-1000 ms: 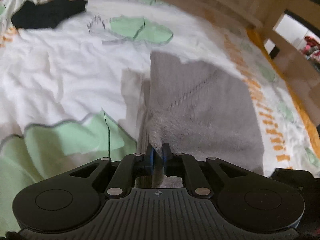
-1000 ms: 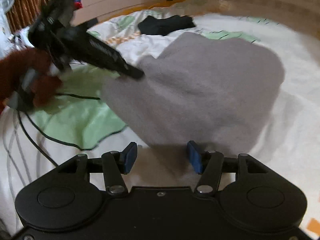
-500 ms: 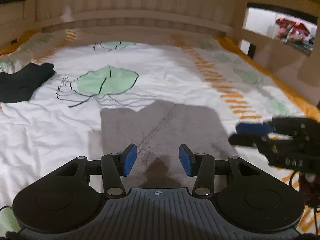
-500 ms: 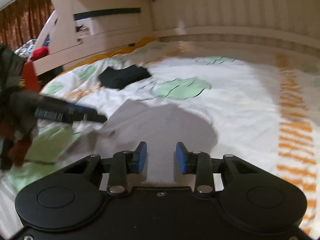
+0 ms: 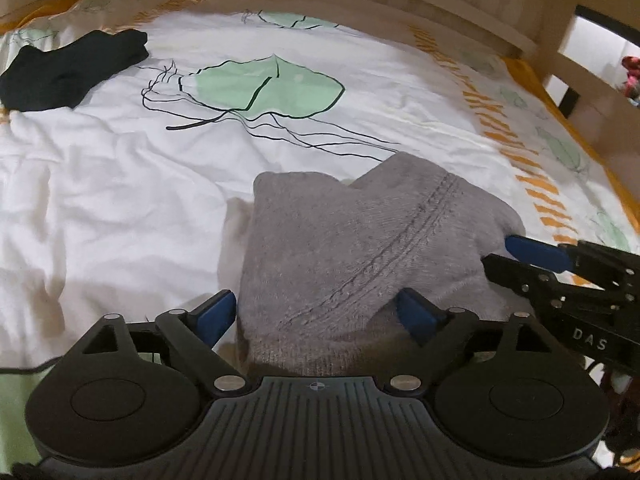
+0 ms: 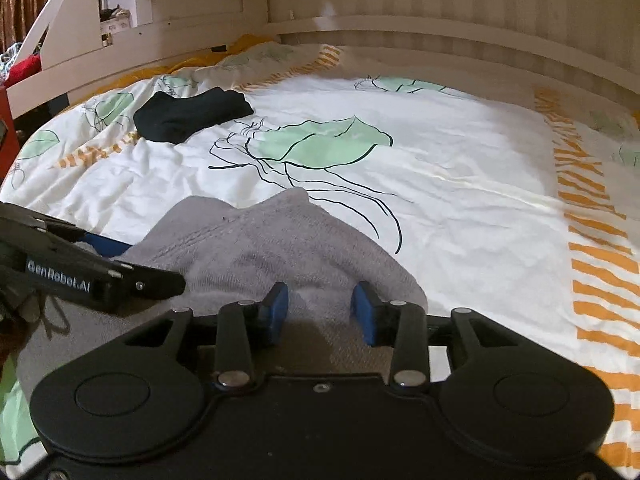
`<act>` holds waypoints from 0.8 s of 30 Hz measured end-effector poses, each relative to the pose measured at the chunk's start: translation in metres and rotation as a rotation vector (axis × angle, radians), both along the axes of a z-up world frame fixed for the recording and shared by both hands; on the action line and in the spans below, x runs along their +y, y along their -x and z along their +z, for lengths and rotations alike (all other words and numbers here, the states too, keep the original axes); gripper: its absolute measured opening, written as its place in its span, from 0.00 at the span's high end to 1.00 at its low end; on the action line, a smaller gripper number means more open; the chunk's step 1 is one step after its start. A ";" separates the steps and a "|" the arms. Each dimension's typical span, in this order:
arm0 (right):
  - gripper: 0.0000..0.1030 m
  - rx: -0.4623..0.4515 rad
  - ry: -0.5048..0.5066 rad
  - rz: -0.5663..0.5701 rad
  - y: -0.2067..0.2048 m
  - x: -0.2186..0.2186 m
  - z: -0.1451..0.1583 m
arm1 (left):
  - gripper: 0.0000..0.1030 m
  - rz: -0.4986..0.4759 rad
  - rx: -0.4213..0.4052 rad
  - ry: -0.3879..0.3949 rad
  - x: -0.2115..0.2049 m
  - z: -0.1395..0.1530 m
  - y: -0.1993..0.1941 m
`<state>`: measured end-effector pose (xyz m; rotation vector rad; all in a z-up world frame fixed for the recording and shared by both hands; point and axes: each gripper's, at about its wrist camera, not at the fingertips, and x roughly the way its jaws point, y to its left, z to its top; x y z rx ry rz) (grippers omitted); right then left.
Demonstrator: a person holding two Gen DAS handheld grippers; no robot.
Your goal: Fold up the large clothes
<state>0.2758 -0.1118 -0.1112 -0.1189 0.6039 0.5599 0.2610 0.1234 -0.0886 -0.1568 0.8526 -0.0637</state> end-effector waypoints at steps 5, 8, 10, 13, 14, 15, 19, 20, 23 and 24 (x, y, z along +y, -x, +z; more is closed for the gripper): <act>0.51 0.002 -0.008 -0.013 -0.001 0.001 0.004 | 0.14 0.012 -0.010 -0.026 -0.006 0.007 0.002; 0.44 0.013 -0.028 -0.018 0.001 -0.003 0.010 | 0.14 0.012 -0.023 -0.028 -0.006 0.014 0.007; 0.36 0.026 -0.054 -0.025 0.003 -0.009 0.015 | 0.15 0.010 -0.037 -0.034 -0.005 0.019 0.011; 0.34 0.030 -0.108 -0.053 0.009 -0.025 0.020 | 0.15 0.006 -0.061 -0.032 -0.002 0.029 0.019; 0.31 0.037 -0.135 -0.067 0.010 -0.032 0.022 | 0.15 0.002 -0.069 -0.031 -0.001 0.032 0.022; 0.25 0.051 -0.166 -0.082 0.010 -0.040 0.023 | 0.15 -0.003 -0.075 -0.033 0.000 0.035 0.024; 0.21 0.158 -0.286 -0.114 0.006 -0.068 0.019 | 0.15 -0.008 -0.058 -0.005 0.011 0.036 0.024; 0.21 0.185 -0.311 -0.114 0.005 -0.073 0.016 | 0.15 -0.005 -0.047 0.012 0.016 0.035 0.024; 0.18 0.262 -0.377 -0.107 0.003 -0.085 0.005 | 0.15 -0.021 0.011 0.053 0.027 0.025 0.019; 0.18 0.287 -0.395 -0.100 0.003 -0.087 0.001 | 0.15 -0.033 0.039 0.069 0.030 0.020 0.016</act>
